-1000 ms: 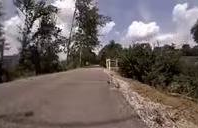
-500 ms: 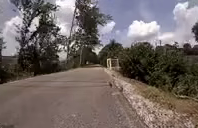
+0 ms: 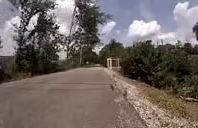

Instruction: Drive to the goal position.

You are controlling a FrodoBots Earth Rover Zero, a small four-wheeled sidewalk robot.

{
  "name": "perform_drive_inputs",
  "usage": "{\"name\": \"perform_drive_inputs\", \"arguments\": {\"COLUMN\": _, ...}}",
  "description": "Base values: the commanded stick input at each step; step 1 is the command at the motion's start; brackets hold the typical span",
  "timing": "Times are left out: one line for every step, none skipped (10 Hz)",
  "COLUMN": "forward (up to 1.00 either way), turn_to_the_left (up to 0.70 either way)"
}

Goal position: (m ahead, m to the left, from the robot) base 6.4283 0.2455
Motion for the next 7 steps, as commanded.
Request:
{"name": "perform_drive_inputs", "arguments": {"forward": 0.7, "turn_to_the_left": 0.0}}
{"name": "perform_drive_inputs", "arguments": {"forward": 0.7, "turn_to_the_left": 0.0}}
{"name": "perform_drive_inputs", "arguments": {"forward": 0.7, "turn_to_the_left": 0.0}}
{"name": "perform_drive_inputs", "arguments": {"forward": 0.7, "turn_to_the_left": 0.0}}
{"name": "perform_drive_inputs", "arguments": {"forward": 0.7, "turn_to_the_left": 0.0}}
{"name": "perform_drive_inputs", "arguments": {"forward": 0.7, "turn_to_the_left": 0.0}}
{"name": "perform_drive_inputs", "arguments": {"forward": 0.7, "turn_to_the_left": 0.0}}
